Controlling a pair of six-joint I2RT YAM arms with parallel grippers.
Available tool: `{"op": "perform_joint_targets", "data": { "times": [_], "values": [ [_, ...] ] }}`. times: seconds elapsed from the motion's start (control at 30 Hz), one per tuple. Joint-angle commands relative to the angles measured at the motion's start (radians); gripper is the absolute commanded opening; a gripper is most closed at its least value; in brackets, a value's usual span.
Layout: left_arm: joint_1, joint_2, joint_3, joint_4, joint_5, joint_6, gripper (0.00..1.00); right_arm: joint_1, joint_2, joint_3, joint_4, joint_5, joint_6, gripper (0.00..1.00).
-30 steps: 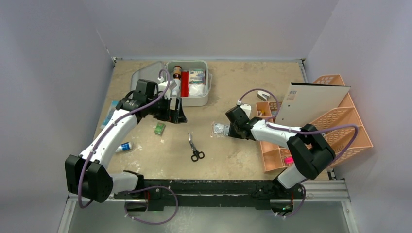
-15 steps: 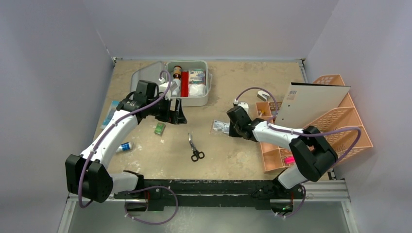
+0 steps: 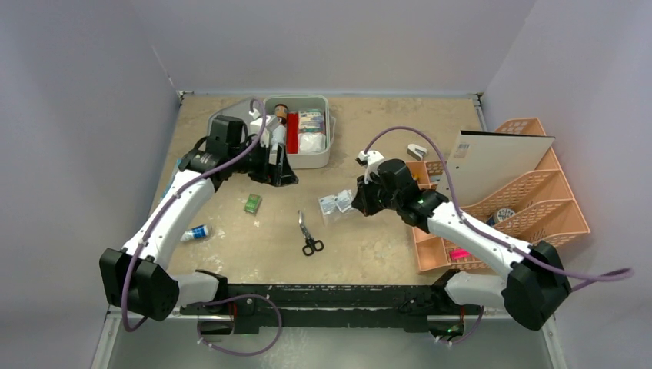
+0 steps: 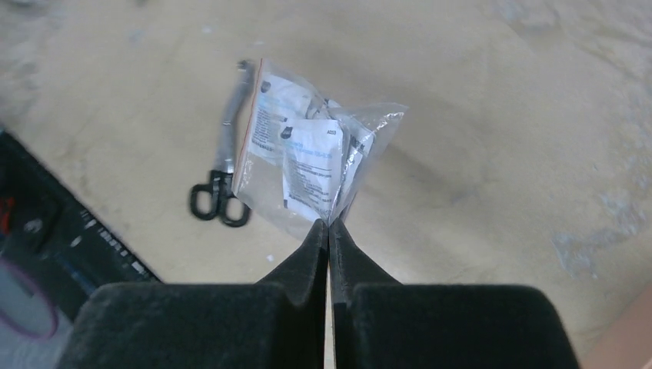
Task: Organize the medicine kit
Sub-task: Pick up the medical item at the center of the board.
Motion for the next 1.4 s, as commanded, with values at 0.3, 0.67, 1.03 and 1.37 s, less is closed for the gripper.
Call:
{"op": "perform_joint_targets", "data": {
  "times": [0.3,0.67,1.03,1.37],
  "values": [
    [-0.021,0.091,0.146,-0.023,0.425,0.113,0.72,-0.003,-0.200,0.089,-0.001,-0.472,-0.149,0.00],
    [-0.173,0.121,0.186,-0.071,0.374,0.161,0.63,-0.002,-0.228,0.083,0.043,-0.514,-0.106,0.00],
    [-0.209,0.175,0.193,-0.110,0.335,0.171,0.55,-0.003,-0.230,0.074,0.087,-0.498,-0.075,0.00],
    [-0.225,0.181,0.185,-0.099,0.372,0.168,0.48,-0.002,-0.197,0.069,0.128,-0.491,-0.057,0.00]
  ]
}}
